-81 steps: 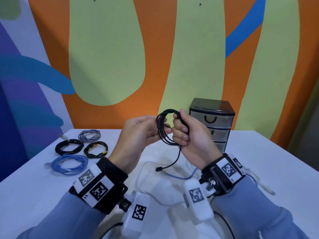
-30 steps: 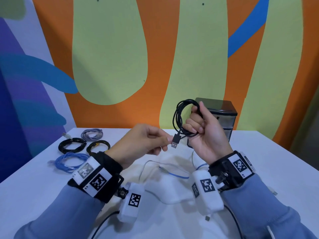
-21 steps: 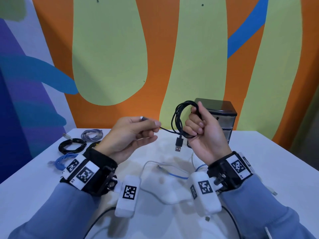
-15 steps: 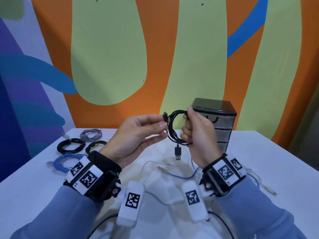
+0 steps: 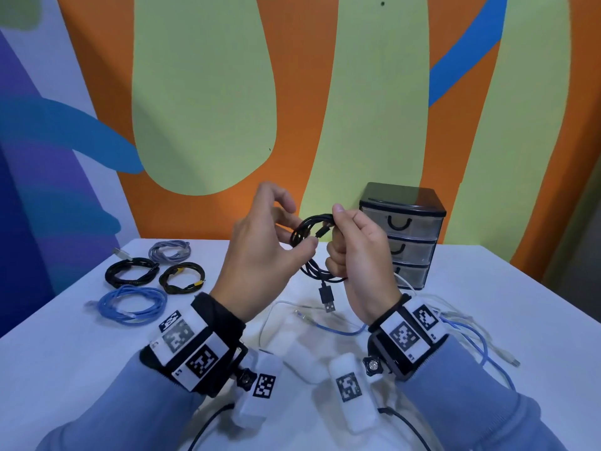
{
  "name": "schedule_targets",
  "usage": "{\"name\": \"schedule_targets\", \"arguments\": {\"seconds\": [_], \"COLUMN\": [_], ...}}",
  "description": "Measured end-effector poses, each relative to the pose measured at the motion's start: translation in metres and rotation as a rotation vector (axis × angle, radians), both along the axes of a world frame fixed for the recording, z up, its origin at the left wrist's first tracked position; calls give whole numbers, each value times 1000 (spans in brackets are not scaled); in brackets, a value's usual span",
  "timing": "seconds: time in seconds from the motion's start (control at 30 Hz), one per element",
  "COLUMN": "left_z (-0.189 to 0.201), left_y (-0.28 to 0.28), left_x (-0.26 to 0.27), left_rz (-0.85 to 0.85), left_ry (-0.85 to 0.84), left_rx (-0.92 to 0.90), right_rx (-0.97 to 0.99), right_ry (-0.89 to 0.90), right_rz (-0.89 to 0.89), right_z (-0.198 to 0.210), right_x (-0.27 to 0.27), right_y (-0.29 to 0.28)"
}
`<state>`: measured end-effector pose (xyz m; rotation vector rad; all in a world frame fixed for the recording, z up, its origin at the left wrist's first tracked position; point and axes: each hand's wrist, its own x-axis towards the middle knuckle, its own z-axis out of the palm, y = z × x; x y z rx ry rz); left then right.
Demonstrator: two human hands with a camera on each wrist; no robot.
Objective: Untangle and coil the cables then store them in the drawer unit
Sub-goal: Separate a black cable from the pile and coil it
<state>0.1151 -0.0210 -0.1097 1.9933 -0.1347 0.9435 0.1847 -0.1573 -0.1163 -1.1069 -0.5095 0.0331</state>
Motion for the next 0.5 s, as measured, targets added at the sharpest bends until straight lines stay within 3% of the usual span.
{"name": "schedule_targets", "arguments": {"seconds": [0.13, 0.23, 0.4, 0.5], "left_z": [5, 3, 11, 14], "left_y": [1, 2, 8, 14], "left_x": [-4, -1, -1, -4], "left_rz": [166, 190, -173, -391], "left_ry": [98, 174, 575, 655], "left_rx": [54, -20, -383, -554], "right_rx": [-2, -7, -22, -45], "right_ry": [-45, -59, -85, -108], "right_rz": [12, 22, -34, -24], "right_z": [1, 0, -4, -7], "right_x": [-3, -3, 2, 2], "right_y": [0, 0, 0, 2]}}
